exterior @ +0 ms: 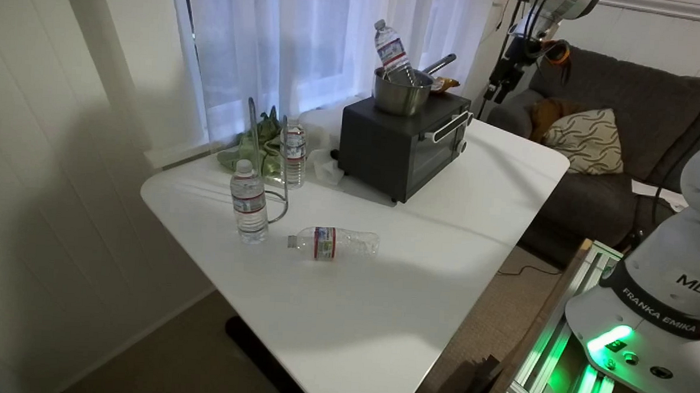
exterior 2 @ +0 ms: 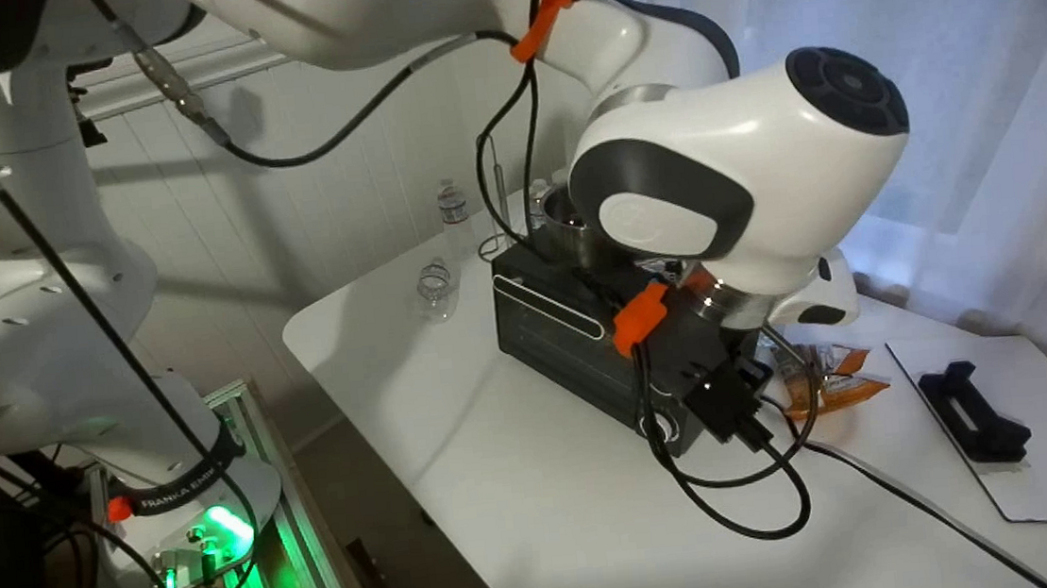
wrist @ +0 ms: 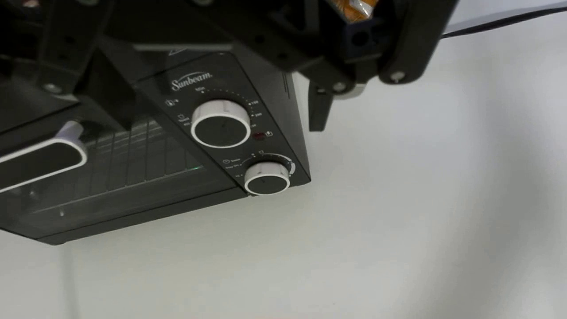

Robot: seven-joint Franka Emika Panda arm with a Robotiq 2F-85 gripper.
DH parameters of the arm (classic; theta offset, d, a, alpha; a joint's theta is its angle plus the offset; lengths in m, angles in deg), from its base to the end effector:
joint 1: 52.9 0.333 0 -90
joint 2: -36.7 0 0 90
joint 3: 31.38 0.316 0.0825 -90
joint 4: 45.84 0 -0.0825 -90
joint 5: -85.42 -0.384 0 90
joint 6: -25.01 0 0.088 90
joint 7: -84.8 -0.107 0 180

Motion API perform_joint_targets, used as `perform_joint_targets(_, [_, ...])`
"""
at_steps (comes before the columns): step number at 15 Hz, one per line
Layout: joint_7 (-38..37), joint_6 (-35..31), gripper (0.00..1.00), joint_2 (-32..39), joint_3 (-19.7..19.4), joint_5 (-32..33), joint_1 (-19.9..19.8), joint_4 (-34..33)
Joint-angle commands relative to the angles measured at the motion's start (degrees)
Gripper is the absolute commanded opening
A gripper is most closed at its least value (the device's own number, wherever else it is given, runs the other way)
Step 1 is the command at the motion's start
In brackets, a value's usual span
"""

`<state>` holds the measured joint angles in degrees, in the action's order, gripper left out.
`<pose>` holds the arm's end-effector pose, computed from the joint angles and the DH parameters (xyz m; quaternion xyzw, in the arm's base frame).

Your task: Turn the top dial on the oven to the left

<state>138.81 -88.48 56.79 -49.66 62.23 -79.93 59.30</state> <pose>0.4578 -0.4108 0.3362 -0.9884 0.0181 -0.0363 0.1462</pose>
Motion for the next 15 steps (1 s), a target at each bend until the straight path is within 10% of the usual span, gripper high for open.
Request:
perform_joint_targets(1, [-0.47,3.07,1.00,4.93,2.41,-2.19,-3.23,-5.54])
perform_joint_targets(15, [-3.22,9.30,1.00,16.17,7.71,-2.71,-9.63,-17.19])
